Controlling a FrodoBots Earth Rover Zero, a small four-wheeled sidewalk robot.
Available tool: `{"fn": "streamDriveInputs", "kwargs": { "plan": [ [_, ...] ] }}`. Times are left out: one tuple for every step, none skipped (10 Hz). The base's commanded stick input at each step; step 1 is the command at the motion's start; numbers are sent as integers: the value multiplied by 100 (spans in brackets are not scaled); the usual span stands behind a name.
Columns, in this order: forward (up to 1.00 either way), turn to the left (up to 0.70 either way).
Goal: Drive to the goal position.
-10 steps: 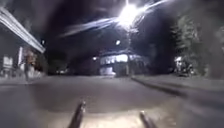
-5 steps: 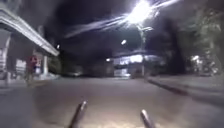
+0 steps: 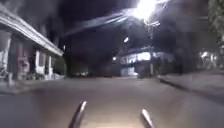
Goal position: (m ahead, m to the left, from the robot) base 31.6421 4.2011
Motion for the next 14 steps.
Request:
{"fn": "streamDriveInputs", "kwargs": {
  "plan": [
    [100, 3],
    [100, 3],
    [100, 3],
    [100, 3],
    [100, 3],
    [100, 3],
    [100, 3],
    [100, 3],
    [100, 3],
    [100, 3],
    [100, 3],
    [100, 3],
    [100, 3],
    [100, 3]
  ]
}}
